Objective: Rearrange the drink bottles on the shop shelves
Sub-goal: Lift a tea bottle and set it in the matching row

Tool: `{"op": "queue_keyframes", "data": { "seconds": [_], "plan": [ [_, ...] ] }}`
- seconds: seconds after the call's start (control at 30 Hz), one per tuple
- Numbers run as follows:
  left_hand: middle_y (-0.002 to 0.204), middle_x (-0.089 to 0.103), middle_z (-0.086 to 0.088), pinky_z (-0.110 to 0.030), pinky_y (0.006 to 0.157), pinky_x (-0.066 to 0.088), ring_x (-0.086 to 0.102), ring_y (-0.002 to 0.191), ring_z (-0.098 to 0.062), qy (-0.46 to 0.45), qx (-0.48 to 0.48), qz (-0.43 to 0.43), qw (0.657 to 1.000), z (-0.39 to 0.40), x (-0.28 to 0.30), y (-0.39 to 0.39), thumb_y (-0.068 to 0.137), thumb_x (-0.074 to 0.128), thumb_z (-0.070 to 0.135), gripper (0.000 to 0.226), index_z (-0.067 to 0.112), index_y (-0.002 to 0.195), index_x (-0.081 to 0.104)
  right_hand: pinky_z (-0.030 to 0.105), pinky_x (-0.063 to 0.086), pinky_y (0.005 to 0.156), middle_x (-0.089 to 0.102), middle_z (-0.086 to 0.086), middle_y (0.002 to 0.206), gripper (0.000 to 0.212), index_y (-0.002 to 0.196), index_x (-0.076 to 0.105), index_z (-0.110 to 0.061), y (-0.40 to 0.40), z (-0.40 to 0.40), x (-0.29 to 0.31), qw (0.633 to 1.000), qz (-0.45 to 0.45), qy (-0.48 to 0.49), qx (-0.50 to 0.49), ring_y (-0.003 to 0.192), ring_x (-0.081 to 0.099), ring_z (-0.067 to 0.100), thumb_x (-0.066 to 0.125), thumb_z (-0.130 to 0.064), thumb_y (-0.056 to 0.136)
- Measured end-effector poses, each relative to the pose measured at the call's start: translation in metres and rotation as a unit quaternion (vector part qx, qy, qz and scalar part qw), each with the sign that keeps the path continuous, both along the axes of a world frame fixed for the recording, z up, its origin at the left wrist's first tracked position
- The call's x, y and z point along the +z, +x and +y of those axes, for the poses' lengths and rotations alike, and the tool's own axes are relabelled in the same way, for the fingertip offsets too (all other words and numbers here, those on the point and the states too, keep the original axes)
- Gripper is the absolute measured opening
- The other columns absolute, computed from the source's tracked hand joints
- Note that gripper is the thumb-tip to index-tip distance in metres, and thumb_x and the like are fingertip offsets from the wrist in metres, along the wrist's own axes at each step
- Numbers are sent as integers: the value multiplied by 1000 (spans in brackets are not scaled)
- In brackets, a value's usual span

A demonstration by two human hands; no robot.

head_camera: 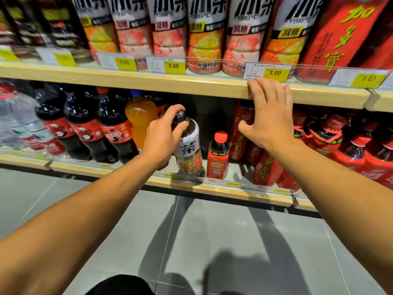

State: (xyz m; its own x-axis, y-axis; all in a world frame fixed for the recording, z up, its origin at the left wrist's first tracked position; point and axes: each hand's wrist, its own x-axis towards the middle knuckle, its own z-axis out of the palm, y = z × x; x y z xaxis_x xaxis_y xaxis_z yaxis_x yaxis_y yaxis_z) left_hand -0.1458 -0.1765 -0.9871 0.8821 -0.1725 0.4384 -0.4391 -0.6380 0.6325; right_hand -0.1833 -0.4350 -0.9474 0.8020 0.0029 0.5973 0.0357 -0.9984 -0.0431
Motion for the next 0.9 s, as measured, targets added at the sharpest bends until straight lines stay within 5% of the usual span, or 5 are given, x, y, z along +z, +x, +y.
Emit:
{"op": "queue_keyframes", "data": {
  "seconds": [0.23, 0.37, 0.5, 0.6, 0.9],
  "plan": [
    [102, 71, 2, -42, 86, 55, 68, 92, -18, -21, -38, -59, 997, -12, 63, -38, 97, 60, 36, 35, 29, 131, 56, 45, 4, 122, 19, 2, 162, 97, 157, 14, -25, -12, -13, 25, 994, 100, -43, 22, 150, 12, 28, 71, -41, 80],
    [101, 67, 4, -19, 80, 52, 69, 96, -16, -63, -76, -80, 992, -34, 103, -54, 98, 61, 26, 32, 23, 129, 57, 48, 17, 120, 27, 7, 157, 88, 151, 28, -22, -26, -35, 32, 995, 86, -37, -24, 144, 22, 33, 72, -42, 78],
    [103, 61, 8, -34, 90, 57, 66, 99, -14, -86, -108, -128, 982, -63, 142, -63, 98, 59, 22, 30, 21, 127, 57, 48, 22, 117, 32, 9, 155, 86, 147, 35, -18, -43, -73, 36, 995, 75, -25, -62, 141, 27, 34, 74, -38, 73],
    [101, 60, 15, -33, 86, 57, 65, 97, -12, -86, -119, -173, 974, -86, 170, -66, 98, 58, 24, 29, 19, 127, 57, 46, 24, 116, 31, 10, 154, 84, 147, 36, -18, -51, -97, 43, 992, 87, -9, -87, 139, 27, 33, 74, -36, 74],
    [63, 46, 13, -23, 61, 39, 46, 59, -4, -78, -89, -257, 959, -137, 213, -63, 97, 57, 27, 34, 19, 130, 59, 48, 25, 116, 36, 8, 151, 84, 144, 39, -19, -56, -125, 41, 990, 109, -16, -91, 139, 31, 30, 74, -44, 72]
  ]
}}
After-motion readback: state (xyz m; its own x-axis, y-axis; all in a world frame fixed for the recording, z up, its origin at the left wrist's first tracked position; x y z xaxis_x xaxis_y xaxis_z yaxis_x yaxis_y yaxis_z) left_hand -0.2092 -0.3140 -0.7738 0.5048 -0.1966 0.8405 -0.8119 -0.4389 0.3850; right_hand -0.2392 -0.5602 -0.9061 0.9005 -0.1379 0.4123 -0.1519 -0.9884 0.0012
